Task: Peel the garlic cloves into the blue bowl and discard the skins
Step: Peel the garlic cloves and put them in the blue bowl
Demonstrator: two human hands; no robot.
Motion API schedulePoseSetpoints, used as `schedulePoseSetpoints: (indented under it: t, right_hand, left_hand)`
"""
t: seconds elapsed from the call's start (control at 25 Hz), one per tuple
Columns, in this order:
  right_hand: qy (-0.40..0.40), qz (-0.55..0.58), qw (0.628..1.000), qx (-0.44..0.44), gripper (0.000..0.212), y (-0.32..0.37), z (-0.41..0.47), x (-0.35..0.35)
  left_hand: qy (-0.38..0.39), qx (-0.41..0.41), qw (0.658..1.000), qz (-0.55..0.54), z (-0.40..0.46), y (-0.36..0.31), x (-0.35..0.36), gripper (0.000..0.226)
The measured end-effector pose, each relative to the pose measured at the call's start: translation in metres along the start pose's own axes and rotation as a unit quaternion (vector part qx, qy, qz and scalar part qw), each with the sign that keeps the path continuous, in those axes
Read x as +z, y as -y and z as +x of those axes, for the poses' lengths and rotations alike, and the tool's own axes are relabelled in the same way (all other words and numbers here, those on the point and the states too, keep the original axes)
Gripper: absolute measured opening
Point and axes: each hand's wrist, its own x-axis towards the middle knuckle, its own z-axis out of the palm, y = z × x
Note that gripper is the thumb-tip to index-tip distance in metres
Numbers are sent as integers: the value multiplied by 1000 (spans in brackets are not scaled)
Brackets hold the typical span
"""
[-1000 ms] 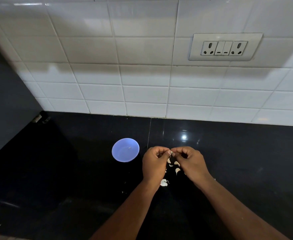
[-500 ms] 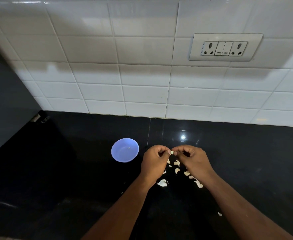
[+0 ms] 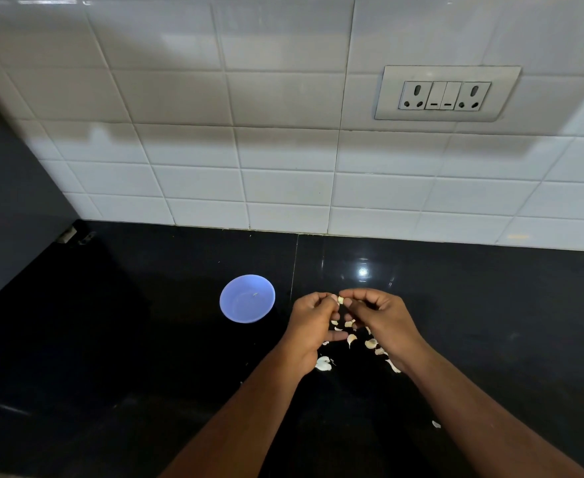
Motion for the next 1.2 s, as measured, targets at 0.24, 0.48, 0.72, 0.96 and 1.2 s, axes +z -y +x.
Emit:
schedulePoseSetpoints:
  t: [0.24, 0.48, 0.72, 0.96, 1.2]
  right_hand:
    - [-8, 23, 1000, 5, 15, -1, -5, 10]
    - [-27, 47, 998, 8, 19, -2, -4, 18]
    - [-26, 181, 982, 48, 23, 1, -2, 13]
    - [-11, 60, 997, 40, 22, -1, -5, 2]
    - [7, -112, 993, -26, 23, 1, -8, -9]
  left_hand:
    - [-22, 24, 999, 28, -1, 8, 4, 17]
    - [-80, 1, 996, -35, -3, 9, 9, 15]
    - [-127, -55, 989, -47, -2, 4, -3, 17]
    - [-42, -37, 988, 146, -9, 7, 1, 23]
    - [5, 15, 999, 49, -12, 9, 7, 21]
